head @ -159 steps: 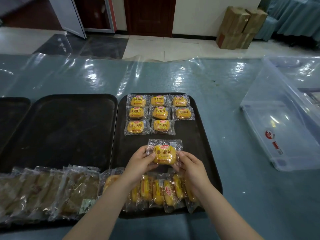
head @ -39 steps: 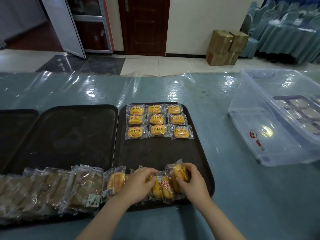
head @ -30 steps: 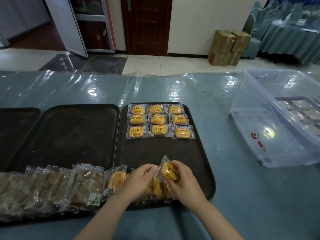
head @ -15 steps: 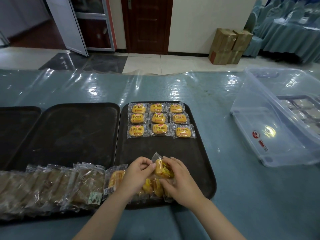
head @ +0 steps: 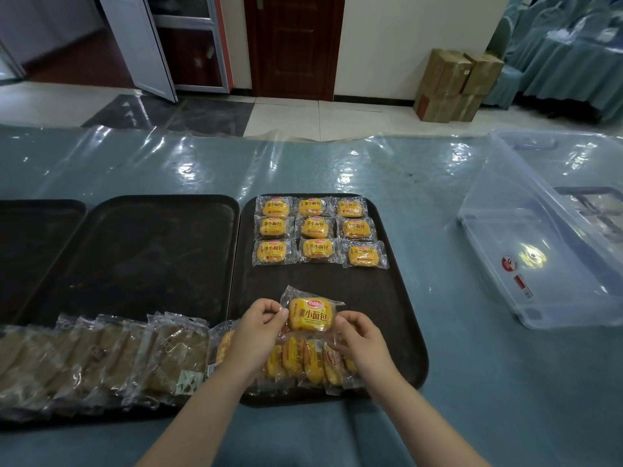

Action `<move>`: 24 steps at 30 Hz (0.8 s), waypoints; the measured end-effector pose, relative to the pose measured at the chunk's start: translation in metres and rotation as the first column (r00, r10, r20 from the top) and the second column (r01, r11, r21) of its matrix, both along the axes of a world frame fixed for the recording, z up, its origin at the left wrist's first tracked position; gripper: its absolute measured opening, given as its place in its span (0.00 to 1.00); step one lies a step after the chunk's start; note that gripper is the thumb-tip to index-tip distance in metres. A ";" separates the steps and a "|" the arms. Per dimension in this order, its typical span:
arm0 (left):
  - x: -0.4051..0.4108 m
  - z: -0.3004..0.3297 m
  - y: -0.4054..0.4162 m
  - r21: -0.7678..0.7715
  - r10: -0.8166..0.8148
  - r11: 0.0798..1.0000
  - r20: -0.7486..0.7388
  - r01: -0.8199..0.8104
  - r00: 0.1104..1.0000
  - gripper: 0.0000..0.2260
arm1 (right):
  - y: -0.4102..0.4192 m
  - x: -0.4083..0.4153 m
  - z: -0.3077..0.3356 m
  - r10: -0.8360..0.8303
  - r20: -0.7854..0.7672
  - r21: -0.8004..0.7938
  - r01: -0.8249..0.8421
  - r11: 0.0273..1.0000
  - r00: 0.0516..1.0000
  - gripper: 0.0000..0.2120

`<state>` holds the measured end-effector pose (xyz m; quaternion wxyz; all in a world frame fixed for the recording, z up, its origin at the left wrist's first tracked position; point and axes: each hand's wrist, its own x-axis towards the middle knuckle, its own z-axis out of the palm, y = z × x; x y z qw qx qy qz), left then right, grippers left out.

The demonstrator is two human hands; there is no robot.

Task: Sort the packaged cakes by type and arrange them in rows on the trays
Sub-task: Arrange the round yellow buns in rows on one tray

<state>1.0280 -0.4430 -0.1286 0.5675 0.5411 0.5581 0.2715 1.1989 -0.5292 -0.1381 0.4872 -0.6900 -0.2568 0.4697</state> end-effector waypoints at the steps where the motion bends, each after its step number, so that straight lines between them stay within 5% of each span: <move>1: -0.001 -0.001 0.001 0.004 0.001 1.000 -0.010 -0.001 1.000 0.03 | 0.002 -0.001 -0.002 0.000 -0.001 -0.003 0.000 1.000 1.000 0.04; 7: -0.006 -0.005 0.013 -0.016 0.048 0.999 -0.010 -0.048 0.999 0.03 | 0.022 -0.005 -0.008 -0.011 0.090 -0.002 0.011 1.000 0.996 0.05; 16: -0.015 -0.006 0.049 -0.095 0.104 0.990 0.028 -0.101 0.994 0.04 | 0.070 -0.006 -0.014 -0.075 -0.330 -0.035 0.067 0.997 0.941 0.08; 24: -0.020 -0.014 0.086 -0.090 0.147 0.984 -0.053 -0.152 0.988 0.04 | 0.111 -0.011 -0.022 -0.037 -0.359 -0.082 0.008 0.997 0.932 0.07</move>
